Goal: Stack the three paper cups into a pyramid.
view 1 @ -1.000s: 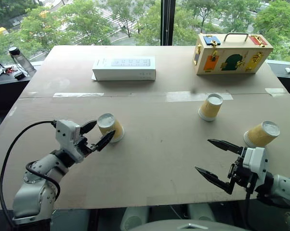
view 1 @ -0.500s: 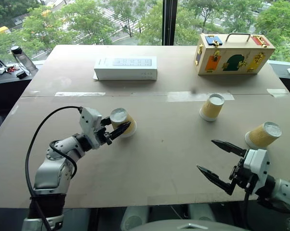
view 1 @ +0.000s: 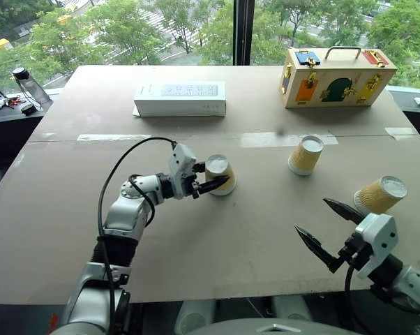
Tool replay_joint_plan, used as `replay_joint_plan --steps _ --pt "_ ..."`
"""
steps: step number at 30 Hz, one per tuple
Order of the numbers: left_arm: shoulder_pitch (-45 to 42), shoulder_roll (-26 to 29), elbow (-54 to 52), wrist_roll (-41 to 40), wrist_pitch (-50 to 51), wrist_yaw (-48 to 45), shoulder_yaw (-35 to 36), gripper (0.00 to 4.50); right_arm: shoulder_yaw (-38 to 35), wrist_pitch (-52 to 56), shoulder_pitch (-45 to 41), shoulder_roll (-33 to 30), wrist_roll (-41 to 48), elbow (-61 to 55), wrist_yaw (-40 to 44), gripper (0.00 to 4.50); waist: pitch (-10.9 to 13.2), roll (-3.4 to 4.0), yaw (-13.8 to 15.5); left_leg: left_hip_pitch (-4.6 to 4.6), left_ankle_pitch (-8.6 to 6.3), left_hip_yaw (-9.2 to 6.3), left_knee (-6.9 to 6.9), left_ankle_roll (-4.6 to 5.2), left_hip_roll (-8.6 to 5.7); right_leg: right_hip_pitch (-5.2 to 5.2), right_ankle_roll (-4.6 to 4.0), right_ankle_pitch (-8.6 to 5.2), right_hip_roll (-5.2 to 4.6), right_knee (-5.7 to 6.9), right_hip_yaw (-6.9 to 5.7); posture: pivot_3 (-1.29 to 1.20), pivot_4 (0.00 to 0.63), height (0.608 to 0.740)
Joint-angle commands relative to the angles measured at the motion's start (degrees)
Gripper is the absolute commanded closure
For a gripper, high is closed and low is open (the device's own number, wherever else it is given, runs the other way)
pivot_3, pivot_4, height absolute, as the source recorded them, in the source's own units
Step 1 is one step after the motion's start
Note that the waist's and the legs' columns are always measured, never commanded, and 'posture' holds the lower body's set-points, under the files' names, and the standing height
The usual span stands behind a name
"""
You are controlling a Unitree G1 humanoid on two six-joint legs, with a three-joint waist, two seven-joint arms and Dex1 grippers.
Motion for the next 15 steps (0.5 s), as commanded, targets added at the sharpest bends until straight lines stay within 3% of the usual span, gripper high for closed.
replay_joint_plan --steps 1,5,10,14,15 --pt "-1.57 -0.54 0.25 -0.12 -1.44 -0.59 0.94 0.07 0.08 -2.07 1.27 0.75 -0.86 -2.57 -0.25 0.0 0.0 0.0 -0.1 -0.01 0.0 0.0 0.0 0.0 0.0 0.0 0.0 0.0 0.0 0.0 0.0 0.0 0.15 0.74" --pt "-0.16 1.05 -3.59 -2.7 0.65 -0.35 4.19 0.07 -0.25 -2.9 1.58 1.61 -1.72 -2.27 -0.84 0.0 0.0 0.0 -0.61 -0.01 0.0 -0.02 0.0 0.0 0.01 0.0 0.0 0.0 0.0 0.0 0.0 0.0 0.15 0.74" --pt "6.8 5.36 -15.11 -9.99 7.09 -1.61 9.99 0.07 -1.07 3.21 -5.03 5.06 -0.61 -2.94 -7.7 0.0 0.03 0.05 -1.65 0.02 0.0 0.0 -0.02 0.0 0.06 -0.02 0.0 0.0 0.0 0.0 0.03 0.0 0.15 0.74" --pt "16.16 7.9 -23.86 -15.25 6.99 -3.67 15.4 0.07 0.66 17.77 -17.67 5.01 -9.77 -3.0 -19.22 0.0 0.05 0.11 -1.15 0.03 0.0 0.03 -0.03 0.0 0.08 -0.06 -0.11 -0.04 -0.01 0.02 0.06 0.0 0.15 0.74" --pt "17.59 8.68 -26.32 -17.91 9.48 -3.95 16.13 0.07 0.49 20.96 -21.0 5.15 -8.52 -2.21 -19.7 0.0 0.05 0.09 -0.74 -0.02 0.0 -0.03 -0.03 -0.01 0.05 -0.08 -0.24 -0.1 -0.02 0.04 0.02 0.0 0.15 0.74"
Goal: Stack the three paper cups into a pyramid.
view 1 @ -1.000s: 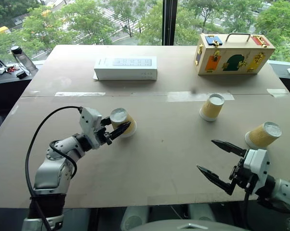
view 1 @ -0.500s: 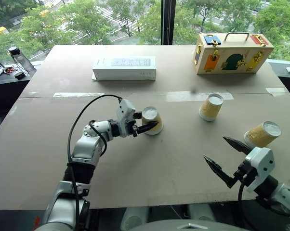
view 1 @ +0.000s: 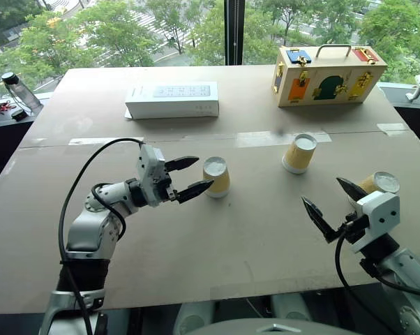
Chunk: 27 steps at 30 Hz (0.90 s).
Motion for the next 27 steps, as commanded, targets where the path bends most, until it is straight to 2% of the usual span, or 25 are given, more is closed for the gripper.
replay_joint_plan --steps 1,4,7,14,27 --pt "4.01 2.92 -9.59 -8.23 4.63 -1.79 4.07 0.07 -0.18 11.18 -10.13 0.34 -0.49 0.25 -5.09 0.0 0.02 -0.02 0.42 -0.05 0.0 -0.11 0.0 0.0 -0.01 0.0 -0.02 -0.01 0.01 -0.01 -0.1 0.0 0.15 0.74" --pt "6.01 3.77 -13.72 -12.81 7.32 -1.88 5.44 0.07 -0.5 18.75 -19.42 2.57 -0.62 4.52 -8.74 0.0 0.06 0.03 0.44 -0.08 0.01 -0.08 0.02 0.0 -0.08 0.01 -0.03 -0.01 -0.04 -0.03 -0.06 0.0 0.15 0.74" --pt "8.46 5.47 -15.17 -12.89 6.74 -3.42 6.47 0.07 0.06 23.46 -27.29 3.77 -1.8 10.76 -10.72 0.0 0.06 0.06 0.0 -0.06 0.0 -0.06 0.01 0.0 -0.09 0.01 -0.03 -0.01 -0.03 -0.03 -0.04 0.0 0.15 0.74" --pt "9.1 7.21 -16.81 -14.45 7.98 -2.37 7.89 0.07 0.56 27.99 -38.57 7.67 -1.7 22.52 -12.28 0.0 0.18 0.24 -0.29 -0.08 0.0 -0.05 -0.07 0.01 -0.08 -0.07 0.16 0.1 0.0 -0.02 -0.02 0.0 0.15 0.74" --pt "9.97 7.17 -22.17 -16.68 11.17 3.63 7.96 0.07 1.94 26.29 -43.53 9.53 -0.33 31.96 -8.13 0.0 0.16 0.23 -0.61 0.01 0.01 -0.03 -0.07 0.01 -0.07 -0.01 0.18 0.12 0.02 -0.01 -0.01 0.0 0.15 0.74"
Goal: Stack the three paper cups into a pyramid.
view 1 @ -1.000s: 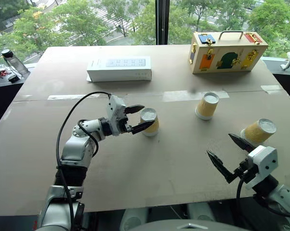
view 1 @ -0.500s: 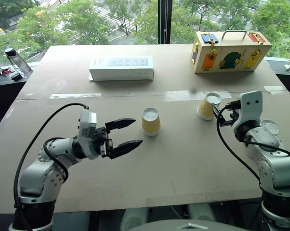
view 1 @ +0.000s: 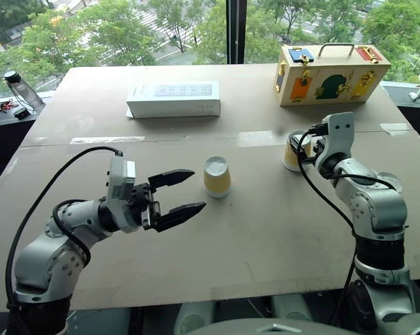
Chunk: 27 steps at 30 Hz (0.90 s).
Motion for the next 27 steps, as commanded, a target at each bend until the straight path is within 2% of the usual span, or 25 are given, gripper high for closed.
replay_joint_plan --steps 1,14,21,27 --pt "-0.45 0.08 -2.96 -1.55 0.83 2.12 0.33 0.07 0.51 -0.89 0.15 -0.13 0.02 2.24 1.16 0.0 0.0 0.0 -0.01 0.0 0.0 0.0 0.0 0.0 0.0 0.0 0.0 0.0 0.0 0.0 0.0 0.0 0.15 0.74" --pt "-0.61 0.02 -3.61 -2.73 1.64 4.1 0.0 0.07 1.63 -4.95 1.34 -0.65 -0.59 0.28 2.57 0.0 0.03 0.04 -0.68 -0.04 0.0 -0.01 0.0 0.0 0.0 -0.03 0.01 0.0 0.0 -0.01 0.0 0.0 0.15 0.74" --pt "0.31 0.23 -3.54 -3.56 1.49 3.73 0.96 0.07 -0.4 -7.29 0.32 2.24 2.39 -1.54 2.71 0.0 0.06 0.08 -0.9 -0.07 0.0 0.0 -0.02 0.0 0.0 -0.06 0.01 0.0 0.01 -0.01 0.01 0.0 0.15 0.74" --pt "-0.03 -0.06 -3.63 -3.75 1.63 4.08 0.36 0.07 0.89 -8.51 1.19 1.89 0.92 -1.47 2.25 0.0 0.09 0.13 -0.9 -0.09 0.0 -0.01 -0.04 0.0 -0.01 -0.07 0.01 0.0 0.0 -0.03 0.01 0.0 0.15 0.74"
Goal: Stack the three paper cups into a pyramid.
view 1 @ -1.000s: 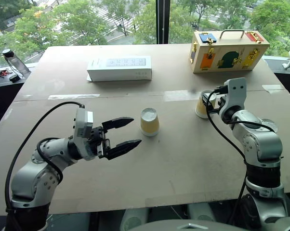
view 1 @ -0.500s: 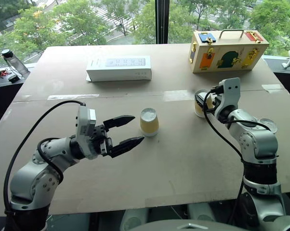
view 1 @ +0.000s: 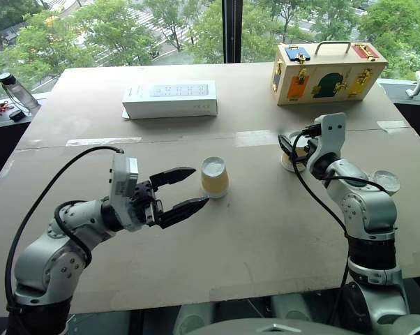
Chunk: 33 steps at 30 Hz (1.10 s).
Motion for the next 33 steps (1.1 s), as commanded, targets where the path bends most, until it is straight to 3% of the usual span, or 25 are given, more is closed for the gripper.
replay_joint_plan --steps 1,13,18,19,22,24,28,33 --pt "-0.12 0.02 -1.95 -1.24 -0.39 -0.14 0.47 0.07 0.22 -2.08 0.26 -0.54 -0.98 -2.54 -0.4 0.0 0.01 0.01 0.0 0.0 0.0 0.0 -0.01 0.0 0.0 0.0 0.0 0.0 0.0 0.0 0.0 0.0 0.15 0.74" --pt "1.9 0.22 -1.8 -0.8 -1.53 -2.11 0.79 0.07 0.97 -2.19 1.04 -0.34 -4.62 0.85 -2.18 0.0 0.05 0.07 -0.02 -0.01 0.0 0.0 -0.04 0.0 0.0 -0.02 -0.01 0.0 0.0 -0.01 0.0 0.0 0.15 0.74" --pt "2.76 0.51 -1.7 -0.74 -1.88 -2.87 1.13 0.0 -0.11 -2.3 0.72 -0.19 -4.25 2.27 -1.84 2.19 0.07 0.11 -0.02 0.0 0.0 0.0 -0.04 0.0 0.0 -0.02 -0.04 -0.03 0.0 -0.01 0.0 0.0 0.15 0.74" --pt "2.93 0.55 -1.68 -0.75 -1.93 -3.0 1.22 0.0 -0.2 -2.41 0.72 -0.23 -4.12 2.19 -1.62 2.27 0.08 0.11 -0.02 -0.01 0.0 0.0 -0.04 0.0 0.0 -0.02 -0.04 -0.03 0.0 -0.01 0.0 0.0 0.15 0.74" --pt "3.87 0.4 -1.81 0.26 -3.09 -3.32 1.52 0.0 -0.6 -2.33 0.93 -0.5 -3.13 1.16 -0.48 2.27 0.09 0.12 -0.04 -0.01 0.0 0.0 -0.04 0.0 0.0 -0.02 -0.03 -0.02 0.0 -0.02 0.0 0.0 0.15 0.74" --pt "5.88 -0.75 -1.43 3.79 -7.39 -3.5 2.3 0.0 0.16 -2.11 2.4 -2.0 1.04 -3.27 5.55 2.27 0.11 0.16 -0.03 -0.02 0.0 0.01 -0.04 0.0 0.0 -0.03 -0.03 -0.02 0.0 -0.03 0.01 0.0 0.15 0.74" --pt "12.1 -1.9 2.75 2.17 -10.58 -8.95 6.06 0.0 5.6 -2.47 7.02 -6.54 7.97 -13.09 17.51 2.27 0.17 0.25 -0.14 -0.08 0.0 0.03 -0.12 0.01 0.02 -0.14 -0.01 -0.01 -0.02 -0.08 0.03 0.0 0.15 0.74" --pt "16.88 0.47 7.35 1.67 -10.52 -14.68 9.86 0.0 12.7 -5.09 9.33 -8.66 6.89 -14.9 21.49 2.27 0.17 0.21 -0.15 -0.11 -0.01 0.04 -0.13 0.01 0.11 -0.23 -0.25 -0.17 0.04 -0.03 0.0 0.0 0.15 0.74"
